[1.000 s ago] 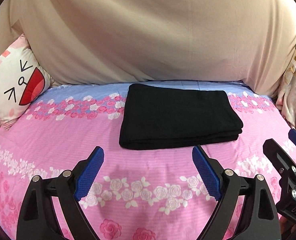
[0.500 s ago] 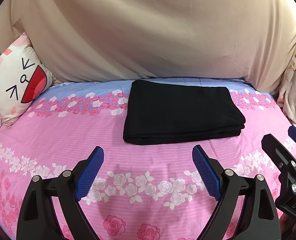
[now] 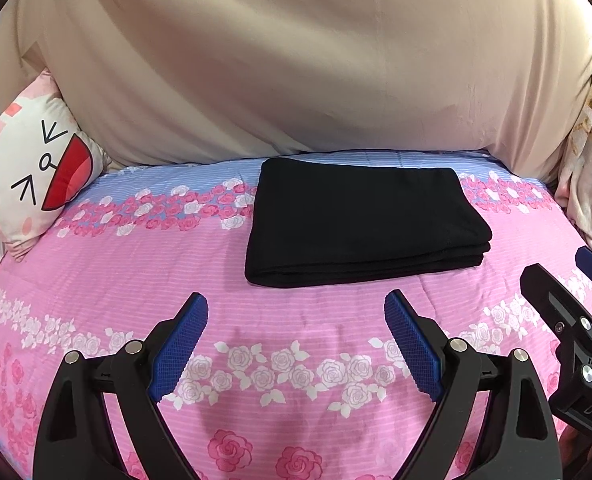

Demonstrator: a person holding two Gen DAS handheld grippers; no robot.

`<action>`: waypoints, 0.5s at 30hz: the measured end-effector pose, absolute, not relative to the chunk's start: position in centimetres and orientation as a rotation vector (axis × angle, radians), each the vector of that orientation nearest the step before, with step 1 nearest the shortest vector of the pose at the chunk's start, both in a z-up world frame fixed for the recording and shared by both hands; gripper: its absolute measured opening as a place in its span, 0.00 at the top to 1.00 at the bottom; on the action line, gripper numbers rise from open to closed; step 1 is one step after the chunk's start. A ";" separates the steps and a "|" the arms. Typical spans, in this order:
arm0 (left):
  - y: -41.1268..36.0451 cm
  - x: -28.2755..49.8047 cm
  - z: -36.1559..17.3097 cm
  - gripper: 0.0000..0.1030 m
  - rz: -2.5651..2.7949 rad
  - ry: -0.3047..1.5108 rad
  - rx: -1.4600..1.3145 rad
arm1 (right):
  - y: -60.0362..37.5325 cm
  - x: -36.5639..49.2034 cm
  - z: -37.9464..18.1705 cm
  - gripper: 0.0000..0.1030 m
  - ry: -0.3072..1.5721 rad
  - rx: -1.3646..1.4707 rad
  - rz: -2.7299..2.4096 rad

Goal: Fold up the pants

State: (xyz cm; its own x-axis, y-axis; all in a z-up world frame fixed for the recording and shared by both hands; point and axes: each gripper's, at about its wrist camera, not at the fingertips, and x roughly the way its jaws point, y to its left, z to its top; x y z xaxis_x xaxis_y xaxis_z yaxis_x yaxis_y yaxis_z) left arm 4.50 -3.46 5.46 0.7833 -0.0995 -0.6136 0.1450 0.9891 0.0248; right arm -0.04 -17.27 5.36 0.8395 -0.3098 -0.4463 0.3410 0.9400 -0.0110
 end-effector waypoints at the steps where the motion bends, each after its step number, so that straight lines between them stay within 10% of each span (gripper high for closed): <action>1: -3.4 4.5 5.4 0.15 -0.132 0.658 0.073 | -17.3 0.0 5.3 0.05 0.461 0.071 -0.345; 15: -3.2 4.4 5.3 0.15 -0.128 0.661 0.079 | -17.7 0.4 5.0 0.05 0.472 0.077 -0.357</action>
